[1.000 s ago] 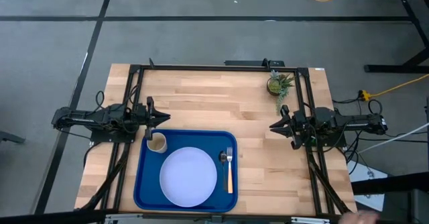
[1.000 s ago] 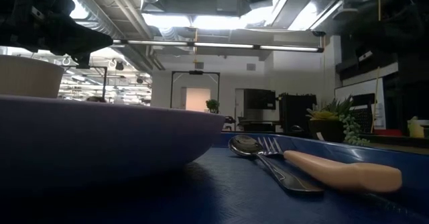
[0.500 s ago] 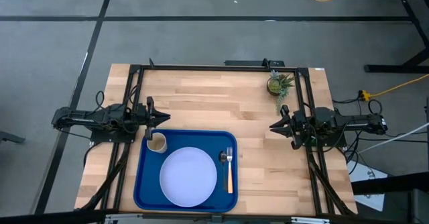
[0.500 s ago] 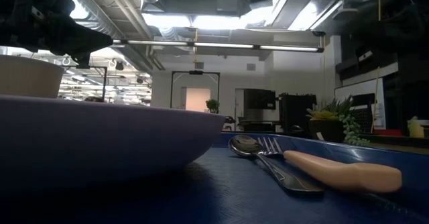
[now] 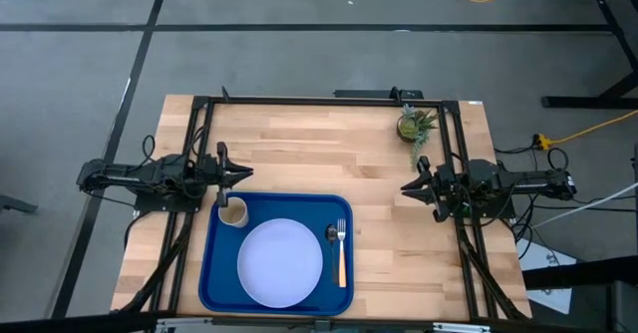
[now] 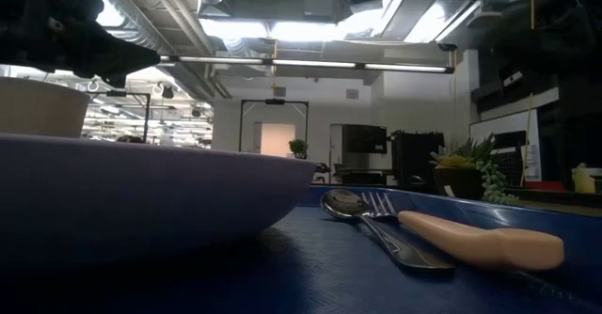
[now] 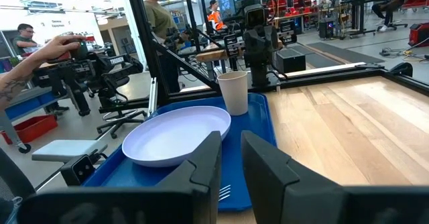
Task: Pick and place plate/cup/fork/spoon on tray
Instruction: Return to Home Position
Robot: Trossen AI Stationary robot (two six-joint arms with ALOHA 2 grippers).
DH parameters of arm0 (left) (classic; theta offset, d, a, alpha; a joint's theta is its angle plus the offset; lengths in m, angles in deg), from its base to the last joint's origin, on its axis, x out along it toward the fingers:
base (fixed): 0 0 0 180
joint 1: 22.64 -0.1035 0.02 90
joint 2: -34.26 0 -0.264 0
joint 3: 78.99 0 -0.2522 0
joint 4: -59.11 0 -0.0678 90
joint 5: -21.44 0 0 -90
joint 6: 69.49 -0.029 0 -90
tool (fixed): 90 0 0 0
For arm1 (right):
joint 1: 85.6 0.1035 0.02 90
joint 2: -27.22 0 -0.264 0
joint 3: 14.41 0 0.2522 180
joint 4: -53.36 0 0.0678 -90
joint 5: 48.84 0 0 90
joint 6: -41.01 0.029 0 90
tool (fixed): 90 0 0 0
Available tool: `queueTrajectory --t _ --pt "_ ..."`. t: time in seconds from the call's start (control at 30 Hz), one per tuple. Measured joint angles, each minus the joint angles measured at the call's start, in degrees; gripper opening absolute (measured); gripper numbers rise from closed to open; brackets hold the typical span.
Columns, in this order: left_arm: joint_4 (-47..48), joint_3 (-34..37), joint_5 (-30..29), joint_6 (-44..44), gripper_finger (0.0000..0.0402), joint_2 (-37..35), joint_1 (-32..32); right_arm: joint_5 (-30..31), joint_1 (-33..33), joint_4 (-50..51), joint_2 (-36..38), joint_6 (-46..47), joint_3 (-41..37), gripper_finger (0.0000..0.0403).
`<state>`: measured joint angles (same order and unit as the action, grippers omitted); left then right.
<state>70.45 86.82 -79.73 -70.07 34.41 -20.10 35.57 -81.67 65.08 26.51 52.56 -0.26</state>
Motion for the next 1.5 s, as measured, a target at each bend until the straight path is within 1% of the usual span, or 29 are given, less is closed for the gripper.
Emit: queueTrajectory --t 0.1,1.5 --pt "-0.12 0.0 -0.73 -0.02 0.0034 0.0 0.01 0.0 0.02 -0.01 0.0 0.0 0.0 0.0065" --pt "-1.04 0.0 -0.91 -0.08 0.0034 0.0 -0.01 0.0 0.0 0.0 -0.02 0.0 0.0 0.0065"
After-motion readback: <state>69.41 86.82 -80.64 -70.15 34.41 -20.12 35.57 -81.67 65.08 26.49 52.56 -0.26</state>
